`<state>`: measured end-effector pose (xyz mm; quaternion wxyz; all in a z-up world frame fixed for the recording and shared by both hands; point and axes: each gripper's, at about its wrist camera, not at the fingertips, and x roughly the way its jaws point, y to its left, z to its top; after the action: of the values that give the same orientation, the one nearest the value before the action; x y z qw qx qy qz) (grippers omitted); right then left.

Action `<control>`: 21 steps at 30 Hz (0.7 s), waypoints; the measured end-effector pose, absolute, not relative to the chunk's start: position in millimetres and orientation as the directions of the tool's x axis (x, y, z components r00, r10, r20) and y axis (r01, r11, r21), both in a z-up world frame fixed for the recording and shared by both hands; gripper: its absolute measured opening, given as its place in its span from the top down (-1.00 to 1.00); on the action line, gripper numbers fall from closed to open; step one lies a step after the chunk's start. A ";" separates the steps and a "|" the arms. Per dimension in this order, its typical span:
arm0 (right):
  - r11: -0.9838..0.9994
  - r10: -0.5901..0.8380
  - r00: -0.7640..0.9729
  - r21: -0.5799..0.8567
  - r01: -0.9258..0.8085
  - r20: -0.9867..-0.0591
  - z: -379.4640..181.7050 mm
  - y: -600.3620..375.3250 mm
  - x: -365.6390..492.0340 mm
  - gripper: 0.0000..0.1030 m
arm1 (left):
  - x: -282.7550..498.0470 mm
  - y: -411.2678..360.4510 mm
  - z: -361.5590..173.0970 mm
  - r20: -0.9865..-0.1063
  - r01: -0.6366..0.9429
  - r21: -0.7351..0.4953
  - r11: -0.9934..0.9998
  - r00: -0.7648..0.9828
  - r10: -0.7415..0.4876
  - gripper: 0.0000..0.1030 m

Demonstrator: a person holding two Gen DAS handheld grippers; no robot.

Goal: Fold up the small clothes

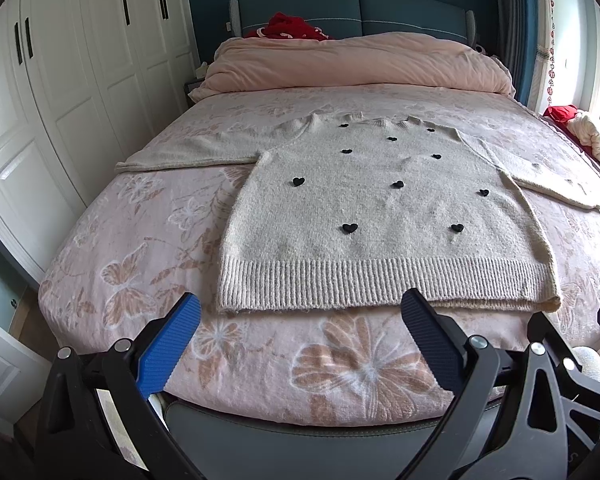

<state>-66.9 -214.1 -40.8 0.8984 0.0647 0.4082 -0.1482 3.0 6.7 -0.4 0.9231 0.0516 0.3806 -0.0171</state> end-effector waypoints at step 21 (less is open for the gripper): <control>0.948 -0.211 0.621 -0.004 0.318 -0.755 -42.9 -214.4 -68.6 -0.90 | -0.6 3.7 -5.8 -0.702 0.068 0.088 0.994 0.712 0.013 -0.90</control>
<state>-68.6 -214.4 -42.9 0.8979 0.0652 0.4096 -0.1474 -0.6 3.7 -5.8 0.9236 0.0538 0.3792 -0.0150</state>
